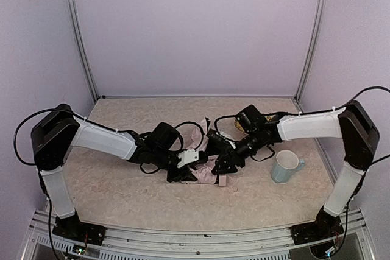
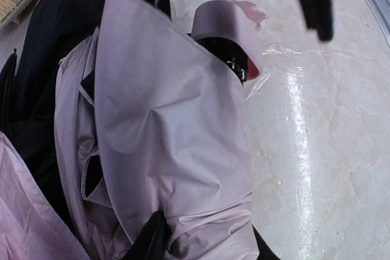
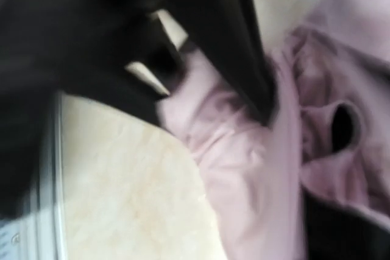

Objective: Put away the umbrella

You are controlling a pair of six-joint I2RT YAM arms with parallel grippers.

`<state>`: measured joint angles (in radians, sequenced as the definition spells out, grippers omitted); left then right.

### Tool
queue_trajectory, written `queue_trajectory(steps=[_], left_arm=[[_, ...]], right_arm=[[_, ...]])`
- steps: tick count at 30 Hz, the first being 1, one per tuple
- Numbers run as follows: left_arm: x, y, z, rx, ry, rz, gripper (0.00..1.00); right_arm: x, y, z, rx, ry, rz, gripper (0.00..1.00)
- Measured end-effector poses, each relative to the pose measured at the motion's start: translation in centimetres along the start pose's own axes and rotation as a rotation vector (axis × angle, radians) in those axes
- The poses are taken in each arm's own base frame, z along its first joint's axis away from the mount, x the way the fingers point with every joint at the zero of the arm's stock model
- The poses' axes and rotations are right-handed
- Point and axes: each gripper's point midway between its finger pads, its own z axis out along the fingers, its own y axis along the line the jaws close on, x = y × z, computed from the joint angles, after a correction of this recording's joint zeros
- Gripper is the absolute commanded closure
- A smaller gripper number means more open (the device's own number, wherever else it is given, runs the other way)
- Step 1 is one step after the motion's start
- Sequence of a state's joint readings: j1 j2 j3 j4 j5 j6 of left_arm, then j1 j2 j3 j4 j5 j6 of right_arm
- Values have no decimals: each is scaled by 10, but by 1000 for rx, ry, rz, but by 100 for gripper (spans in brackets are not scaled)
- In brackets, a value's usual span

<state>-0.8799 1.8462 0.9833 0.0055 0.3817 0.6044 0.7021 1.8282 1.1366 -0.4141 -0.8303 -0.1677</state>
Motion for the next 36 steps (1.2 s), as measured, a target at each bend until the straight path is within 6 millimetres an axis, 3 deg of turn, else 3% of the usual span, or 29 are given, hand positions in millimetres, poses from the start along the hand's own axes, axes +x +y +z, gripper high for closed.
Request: queue_trajectory(steps=[4, 7, 9, 13, 15, 18, 22, 24, 27, 29, 32, 36], left_arm=[[4, 10, 4, 92, -8, -137, 73], [4, 15, 8, 155, -12, -213, 73], [3, 18, 11, 196, -19, -253, 73], [3, 20, 13, 267, -33, -314, 73], [3, 19, 13, 293, -36, -332, 73], [3, 18, 13, 322, -42, -350, 74], [4, 18, 13, 346, -46, -362, 74], [4, 17, 13, 358, -52, -366, 72], [4, 17, 11, 376, -67, -368, 64], [5, 15, 10, 389, -76, -366, 49], [3, 13, 3, 394, -115, -368, 35], [15, 10, -25, 310, -172, -379, 32]], right_arm=[[-20, 11, -36, 178, -145, -148, 39], [-26, 21, -48, 301, -208, -289, 34], [-26, 31, -41, 377, -212, -426, 31], [-17, 44, -9, 474, -118, -669, 25], [-14, 33, 2, 522, -56, -720, 23], [-14, 0, 14, 623, 49, -762, 24], [3, -44, 30, 710, 239, -780, 33], [2, -55, 35, 732, 282, -778, 44], [6, -57, 38, 725, 319, -774, 70], [9, -56, 39, 721, 328, -767, 81], [9, -56, 39, 717, 330, -764, 88], [7, -53, 39, 689, 308, -713, 90]])
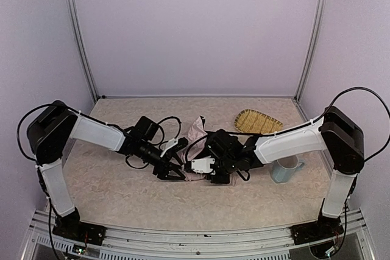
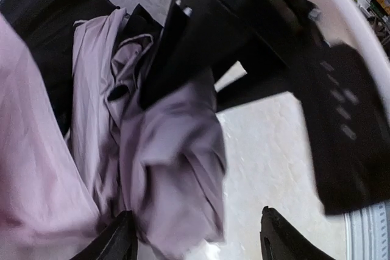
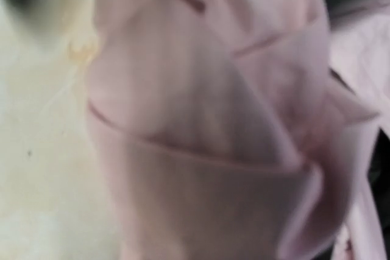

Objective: Put away the umbrella

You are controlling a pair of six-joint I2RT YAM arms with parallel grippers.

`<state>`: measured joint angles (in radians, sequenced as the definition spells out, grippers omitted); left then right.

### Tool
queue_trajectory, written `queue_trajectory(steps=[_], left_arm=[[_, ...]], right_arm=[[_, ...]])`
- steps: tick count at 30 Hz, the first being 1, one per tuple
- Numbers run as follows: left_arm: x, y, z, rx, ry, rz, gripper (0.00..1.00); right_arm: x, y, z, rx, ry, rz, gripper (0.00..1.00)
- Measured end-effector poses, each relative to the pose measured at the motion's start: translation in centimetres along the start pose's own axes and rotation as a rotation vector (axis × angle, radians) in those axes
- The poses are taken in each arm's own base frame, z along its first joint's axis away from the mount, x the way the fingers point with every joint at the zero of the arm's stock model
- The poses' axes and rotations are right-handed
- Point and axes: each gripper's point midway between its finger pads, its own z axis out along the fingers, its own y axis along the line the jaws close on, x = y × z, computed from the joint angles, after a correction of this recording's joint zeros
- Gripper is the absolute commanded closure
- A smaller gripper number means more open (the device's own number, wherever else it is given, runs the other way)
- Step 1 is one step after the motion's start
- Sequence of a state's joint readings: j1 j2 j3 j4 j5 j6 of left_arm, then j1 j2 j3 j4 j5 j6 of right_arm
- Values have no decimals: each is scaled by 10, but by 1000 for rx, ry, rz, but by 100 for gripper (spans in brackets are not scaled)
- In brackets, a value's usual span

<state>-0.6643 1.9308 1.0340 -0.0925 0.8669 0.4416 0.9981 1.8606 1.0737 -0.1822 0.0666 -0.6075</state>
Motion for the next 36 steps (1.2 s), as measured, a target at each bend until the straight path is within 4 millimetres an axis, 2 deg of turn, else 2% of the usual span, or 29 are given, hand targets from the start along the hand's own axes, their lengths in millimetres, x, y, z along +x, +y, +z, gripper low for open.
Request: queue_trajectory(steps=[3, 7, 10, 17, 20, 23, 25, 28, 30, 31, 32, 36], left_arm=[[-4, -19, -27, -70, -94, 78, 36], [-27, -46, -52, -195, -224, 293, 38], [-28, -58, -51, -269, -227, 418, 36], [-19, -80, -24, -378, -109, 646, 29], [-15, -76, -20, -418, -65, 695, 28], [-6, -60, -11, -449, 12, 706, 28], [0, -49, -5, -464, 68, 706, 32], [7, -32, 1, -493, 150, 696, 46], [11, -23, 3, -510, 193, 688, 58], [11, -19, 4, -518, 209, 684, 63], [11, -17, 5, -519, 219, 676, 67], [14, -12, 10, -485, 264, 634, 77]], right_arm=[[-4, 0, -4, -62, -20, 71, 91], [-13, 4, -13, -213, -55, 184, 90], [-21, 8, -19, -367, -89, 279, 88], [-39, 41, -36, -740, -158, 418, 89], [-46, 49, -40, -853, -166, 455, 91], [-50, 50, -36, -940, -168, 496, 92], [-49, 47, -33, -990, -171, 532, 91], [-45, 42, -32, -1041, -194, 581, 88], [-43, 39, -31, -1059, -214, 602, 79], [-42, 38, -31, -1065, -219, 610, 71], [-41, 37, -30, -1069, -221, 615, 64], [-37, 36, -27, -1059, -220, 632, 47]])
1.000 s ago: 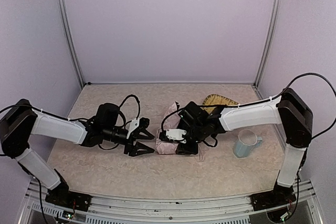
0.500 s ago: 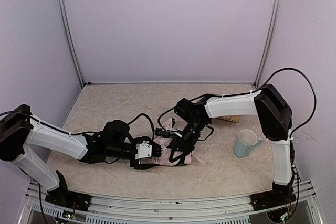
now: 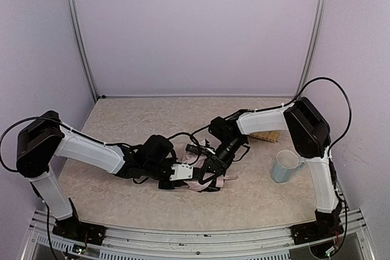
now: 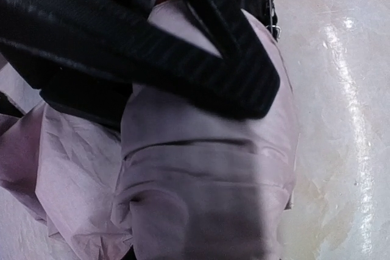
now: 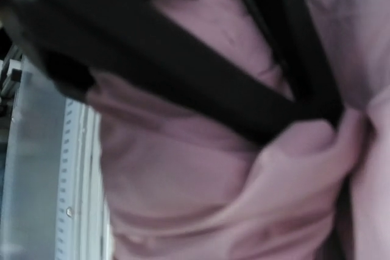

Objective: Put away the umbrella

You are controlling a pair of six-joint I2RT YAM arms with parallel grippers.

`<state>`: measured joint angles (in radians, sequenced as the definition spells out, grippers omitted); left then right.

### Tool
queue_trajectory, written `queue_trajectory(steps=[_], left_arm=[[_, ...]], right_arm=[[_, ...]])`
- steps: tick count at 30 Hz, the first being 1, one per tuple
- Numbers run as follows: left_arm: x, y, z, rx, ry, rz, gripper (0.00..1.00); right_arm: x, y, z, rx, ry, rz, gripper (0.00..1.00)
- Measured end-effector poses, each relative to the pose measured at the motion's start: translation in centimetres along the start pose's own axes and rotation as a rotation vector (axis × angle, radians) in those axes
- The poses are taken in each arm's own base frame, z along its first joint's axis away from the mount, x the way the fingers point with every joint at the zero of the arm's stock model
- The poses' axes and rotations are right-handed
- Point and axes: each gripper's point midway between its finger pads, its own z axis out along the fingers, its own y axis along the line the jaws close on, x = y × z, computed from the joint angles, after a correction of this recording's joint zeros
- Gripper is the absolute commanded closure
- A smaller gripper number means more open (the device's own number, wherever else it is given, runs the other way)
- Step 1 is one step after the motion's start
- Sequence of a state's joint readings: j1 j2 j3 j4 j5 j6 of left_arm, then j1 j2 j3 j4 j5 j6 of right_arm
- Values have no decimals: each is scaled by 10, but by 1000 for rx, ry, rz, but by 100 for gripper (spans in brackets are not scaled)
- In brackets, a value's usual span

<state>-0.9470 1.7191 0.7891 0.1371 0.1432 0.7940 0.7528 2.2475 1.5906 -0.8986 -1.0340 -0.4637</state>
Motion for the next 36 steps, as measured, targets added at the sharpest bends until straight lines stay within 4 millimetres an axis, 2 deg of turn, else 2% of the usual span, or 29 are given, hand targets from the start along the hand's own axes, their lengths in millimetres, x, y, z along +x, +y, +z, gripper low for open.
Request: queue_trajectory(steps=[4, 9, 13, 16, 18, 21, 23, 25, 27, 30, 33, 36], left_arm=[[-4, 5, 8, 81, 23, -54, 80], [-9, 12, 18, 188, 24, -194, 81], [-6, 6, 20, 303, 14, -325, 81], [-3, 3, 24, 390, 6, -417, 81], [-2, 2, 26, 429, -1, -461, 81], [-3, 1, 27, 475, -2, -507, 81], [-4, 0, 28, 497, -2, -519, 82], [-6, -3, 28, 520, -4, -527, 82], [-5, -6, 28, 539, 7, -536, 83], [-2, -7, 27, 568, 6, -548, 85], [-3, -9, 26, 588, 3, -540, 86], [-3, -10, 26, 594, 1, -526, 86]], right_arm=[[3, -6, -12, 76, -33, 9, 38], [11, -7, -37, 306, -76, -49, 37], [11, 8, -66, 506, -168, -165, 36], [9, 29, -82, 651, -236, -310, 33], [5, 42, -77, 727, -243, -427, 31], [1, 51, -55, 812, -187, -573, 27], [3, 46, -38, 866, -116, -639, 25], [9, 30, -28, 926, -33, -663, 24], [11, 10, -28, 994, 37, -667, 23], [-1, -4, -35, 1089, 82, -694, 23], [5, -25, -36, 1150, 158, -683, 23], [9, -32, -35, 1166, 192, -691, 22]])
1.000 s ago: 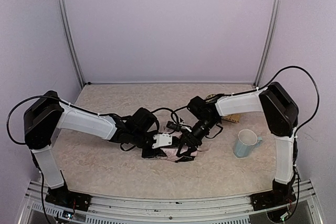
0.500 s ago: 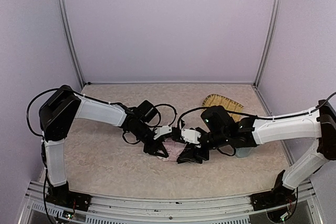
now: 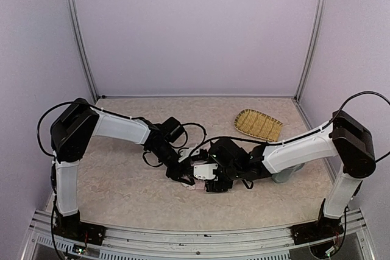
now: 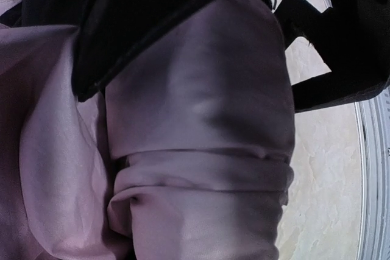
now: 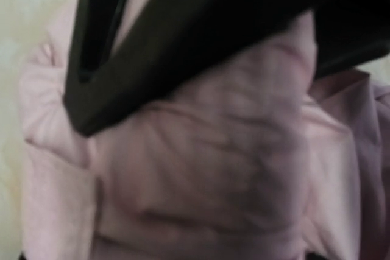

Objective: Put away the umbrella

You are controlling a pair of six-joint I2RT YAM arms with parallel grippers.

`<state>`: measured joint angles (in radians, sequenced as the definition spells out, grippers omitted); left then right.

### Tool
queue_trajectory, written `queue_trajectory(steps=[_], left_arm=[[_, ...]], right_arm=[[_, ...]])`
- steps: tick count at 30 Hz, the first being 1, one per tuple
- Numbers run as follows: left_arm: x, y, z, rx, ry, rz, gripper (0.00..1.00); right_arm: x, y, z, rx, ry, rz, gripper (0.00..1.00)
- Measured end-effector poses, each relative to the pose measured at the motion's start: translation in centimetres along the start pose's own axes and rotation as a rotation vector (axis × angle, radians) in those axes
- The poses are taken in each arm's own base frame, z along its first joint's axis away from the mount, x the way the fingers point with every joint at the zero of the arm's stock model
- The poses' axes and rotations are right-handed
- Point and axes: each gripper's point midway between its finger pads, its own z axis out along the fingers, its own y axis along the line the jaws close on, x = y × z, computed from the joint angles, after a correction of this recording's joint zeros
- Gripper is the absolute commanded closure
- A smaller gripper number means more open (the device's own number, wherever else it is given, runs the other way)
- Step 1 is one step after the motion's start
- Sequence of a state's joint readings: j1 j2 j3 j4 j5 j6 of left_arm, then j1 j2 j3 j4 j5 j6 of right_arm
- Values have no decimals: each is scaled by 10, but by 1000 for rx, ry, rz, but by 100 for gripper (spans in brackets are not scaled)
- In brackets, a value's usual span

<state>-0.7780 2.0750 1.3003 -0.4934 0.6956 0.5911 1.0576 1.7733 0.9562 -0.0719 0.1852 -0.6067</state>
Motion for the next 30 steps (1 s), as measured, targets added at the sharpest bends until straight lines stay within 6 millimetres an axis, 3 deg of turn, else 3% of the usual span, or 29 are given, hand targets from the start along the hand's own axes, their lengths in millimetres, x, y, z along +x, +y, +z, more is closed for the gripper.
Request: queue_trajectory(steps=[3, 5, 6, 7, 9, 12, 17, 24, 30], left_arm=[[0, 0, 0, 10, 0, 2, 86], [0, 0, 0, 22, -4, 1, 80], [0, -1, 0, 38, -10, 8, 62], [0, -1, 0, 38, -10, 8, 57], [0, -1, -2, 37, -25, -1, 48], [2, -3, -9, 5, -68, -16, 28], [16, -7, -36, -177, -150, 11, 26], [3, -32, -85, -483, -357, 297, 23], [-13, -54, -74, -576, -322, 560, 19]], right_arm=[[-2, 1, -1, -7, -7, -27, 32], [-3, 5, -2, -32, -19, -43, 55], [-3, 10, -3, -58, -27, -55, 77], [-3, 10, -3, -60, -28, -55, 79], [-4, 12, -4, -80, -30, -40, 82], [-9, 15, -5, -109, -44, -8, 86], [-10, 14, -6, -163, -56, 76, 89], [-12, 15, -6, -392, -87, 281, 86], [-16, 23, -6, -689, -122, 456, 86]])
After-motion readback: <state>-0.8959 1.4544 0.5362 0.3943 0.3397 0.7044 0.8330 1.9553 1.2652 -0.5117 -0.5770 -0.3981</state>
